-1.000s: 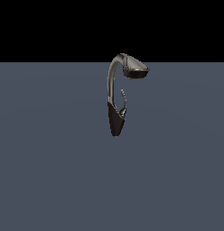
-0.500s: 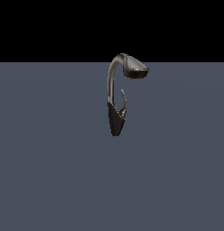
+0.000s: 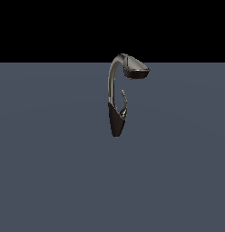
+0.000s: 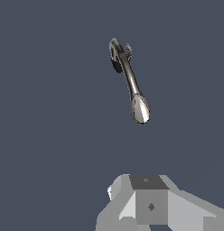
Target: Turn on the faucet by rotating a designated handle.
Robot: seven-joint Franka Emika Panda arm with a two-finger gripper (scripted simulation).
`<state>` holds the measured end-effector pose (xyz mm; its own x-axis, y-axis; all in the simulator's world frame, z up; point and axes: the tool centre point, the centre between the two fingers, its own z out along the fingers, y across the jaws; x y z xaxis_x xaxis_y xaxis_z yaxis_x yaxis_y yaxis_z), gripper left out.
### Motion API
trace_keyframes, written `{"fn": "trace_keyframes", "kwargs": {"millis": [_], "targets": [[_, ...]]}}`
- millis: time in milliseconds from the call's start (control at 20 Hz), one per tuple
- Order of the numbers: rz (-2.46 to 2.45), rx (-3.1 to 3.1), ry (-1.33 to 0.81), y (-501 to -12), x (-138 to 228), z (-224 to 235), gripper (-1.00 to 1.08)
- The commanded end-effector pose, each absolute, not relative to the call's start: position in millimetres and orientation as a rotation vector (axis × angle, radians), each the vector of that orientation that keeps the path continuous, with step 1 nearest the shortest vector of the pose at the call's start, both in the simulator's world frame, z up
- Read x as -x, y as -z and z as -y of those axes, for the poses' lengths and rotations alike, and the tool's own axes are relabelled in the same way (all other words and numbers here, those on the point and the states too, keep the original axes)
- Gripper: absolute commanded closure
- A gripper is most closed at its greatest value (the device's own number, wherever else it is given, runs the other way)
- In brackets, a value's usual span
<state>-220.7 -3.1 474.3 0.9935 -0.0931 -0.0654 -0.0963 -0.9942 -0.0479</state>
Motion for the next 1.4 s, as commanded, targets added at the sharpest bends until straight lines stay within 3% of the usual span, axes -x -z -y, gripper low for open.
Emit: {"fn": "trace_keyframes", "kwargs": {"millis": [0,650,1350], "targets": [[-0.202,3.057,-0.126,-470,209,1,1.08],[-0.584,2.835,-0.318,-426,125,-4,1.08],[-0.998,2.539,-0.531,-347,37,4,1.08]]}}
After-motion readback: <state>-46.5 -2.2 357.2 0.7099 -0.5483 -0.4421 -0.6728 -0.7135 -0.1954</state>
